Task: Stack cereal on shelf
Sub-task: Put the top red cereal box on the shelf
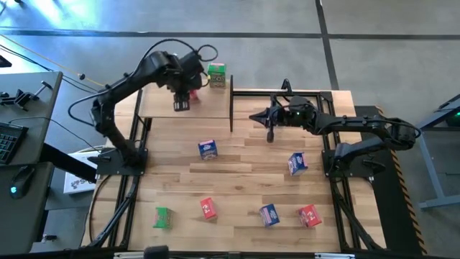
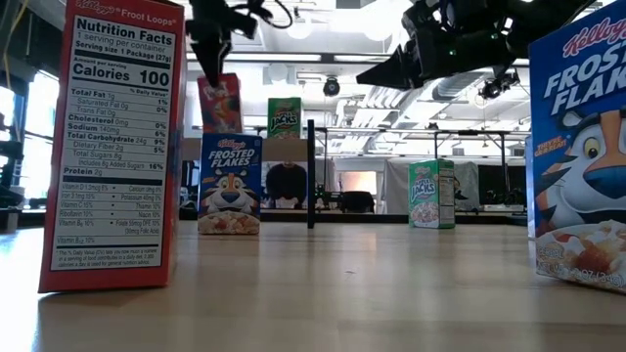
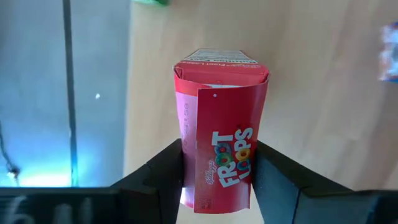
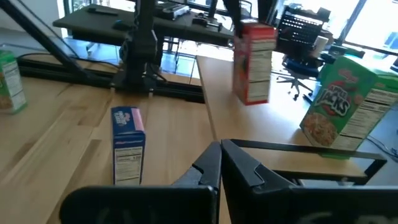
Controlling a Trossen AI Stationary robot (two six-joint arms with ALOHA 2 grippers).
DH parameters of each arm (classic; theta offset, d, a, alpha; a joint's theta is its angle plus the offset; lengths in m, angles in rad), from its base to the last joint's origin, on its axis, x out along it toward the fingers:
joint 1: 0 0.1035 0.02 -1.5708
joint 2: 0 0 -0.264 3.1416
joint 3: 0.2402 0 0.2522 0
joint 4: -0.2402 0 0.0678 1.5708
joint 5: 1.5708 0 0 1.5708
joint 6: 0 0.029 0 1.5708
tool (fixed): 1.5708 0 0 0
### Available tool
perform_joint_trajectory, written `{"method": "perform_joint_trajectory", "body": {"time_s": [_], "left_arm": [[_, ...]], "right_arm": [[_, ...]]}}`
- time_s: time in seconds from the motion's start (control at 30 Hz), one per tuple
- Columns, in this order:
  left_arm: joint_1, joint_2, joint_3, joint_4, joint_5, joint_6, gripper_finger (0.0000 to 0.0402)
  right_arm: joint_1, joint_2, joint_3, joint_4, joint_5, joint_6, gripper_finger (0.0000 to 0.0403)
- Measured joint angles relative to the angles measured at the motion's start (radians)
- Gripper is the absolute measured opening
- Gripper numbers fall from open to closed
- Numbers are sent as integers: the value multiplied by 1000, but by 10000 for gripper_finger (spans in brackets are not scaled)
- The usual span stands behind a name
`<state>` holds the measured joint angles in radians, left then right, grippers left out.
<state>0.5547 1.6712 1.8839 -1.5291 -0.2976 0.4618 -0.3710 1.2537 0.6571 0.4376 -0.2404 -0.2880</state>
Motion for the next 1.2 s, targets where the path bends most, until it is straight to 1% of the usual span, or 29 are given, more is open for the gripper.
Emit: {"method": "perform_joint_trajectory", "body": {"time_s": [0.3, 0.47, 0.57, 0.67, 0.93, 1.03, 1.2], "left_arm": [[65, 44, 15, 117, 1, 114, 129], [94, 49, 15, 150, 1, 119, 127], [96, 51, 13, 165, -24, 133, 128], [96, 51, 12, 167, -39, 142, 138], [98, 51, 12, 196, -44, 159, 185], [102, 51, 12, 205, -45, 175, 191], [115, 51, 12, 223, -44, 196, 192]], "right_arm": [[0, 0, 0, -31, -5, -8, 0], [1, 0, 0, -30, -6, -2, 0], [1, 0, 0, -30, -6, -1, 0], [1, 0, 0, -30, -6, 0, 0], [1, 0, 0, -30, -7, 2, 0], [1, 0, 0, -30, -7, 3, 0], [1, 0, 0, -29, -7, 19, 0]]}}
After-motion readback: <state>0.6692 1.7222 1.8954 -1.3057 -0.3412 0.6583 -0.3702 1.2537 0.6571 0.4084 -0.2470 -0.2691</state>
